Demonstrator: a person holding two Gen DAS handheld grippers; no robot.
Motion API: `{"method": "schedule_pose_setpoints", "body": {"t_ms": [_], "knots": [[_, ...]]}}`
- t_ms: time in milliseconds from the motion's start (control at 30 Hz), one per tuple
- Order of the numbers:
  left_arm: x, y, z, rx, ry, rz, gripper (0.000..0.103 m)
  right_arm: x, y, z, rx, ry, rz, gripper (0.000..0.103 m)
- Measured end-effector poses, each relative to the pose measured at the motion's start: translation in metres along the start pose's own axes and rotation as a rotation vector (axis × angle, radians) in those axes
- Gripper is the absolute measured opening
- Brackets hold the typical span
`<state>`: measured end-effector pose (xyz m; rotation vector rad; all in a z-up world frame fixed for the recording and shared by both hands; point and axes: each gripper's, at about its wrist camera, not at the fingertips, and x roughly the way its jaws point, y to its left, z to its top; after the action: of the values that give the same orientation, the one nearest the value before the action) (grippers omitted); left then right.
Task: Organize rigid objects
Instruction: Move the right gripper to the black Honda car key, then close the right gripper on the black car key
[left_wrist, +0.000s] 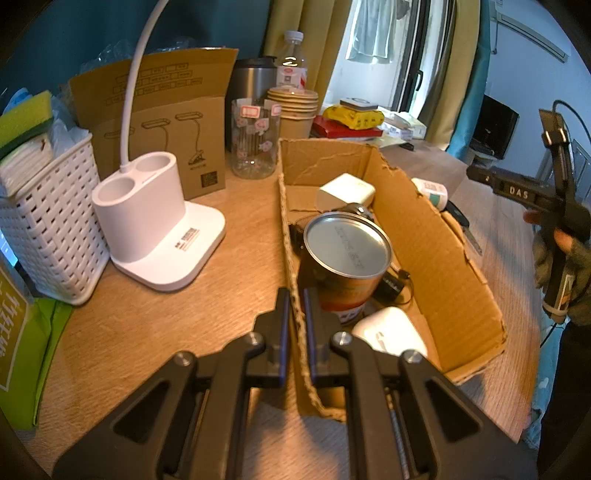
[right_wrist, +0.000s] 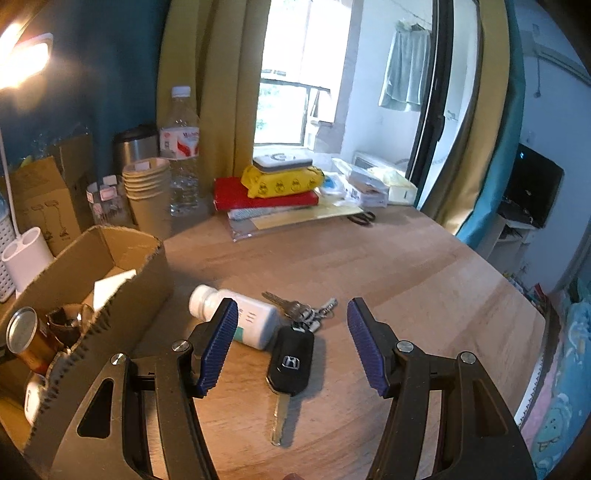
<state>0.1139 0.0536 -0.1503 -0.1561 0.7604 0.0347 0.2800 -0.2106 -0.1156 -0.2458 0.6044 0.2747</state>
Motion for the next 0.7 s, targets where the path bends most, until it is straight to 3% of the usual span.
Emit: {"method": "schedule_pose_setpoints", "body": {"t_ms": [700], "knots": [[0.0, 0.0, 0.0, 0.0, -0.001, 0.001, 0.009, 0.056, 0.0, -0.028, -0.026, 0.184, 0.02, 0.065]]}}
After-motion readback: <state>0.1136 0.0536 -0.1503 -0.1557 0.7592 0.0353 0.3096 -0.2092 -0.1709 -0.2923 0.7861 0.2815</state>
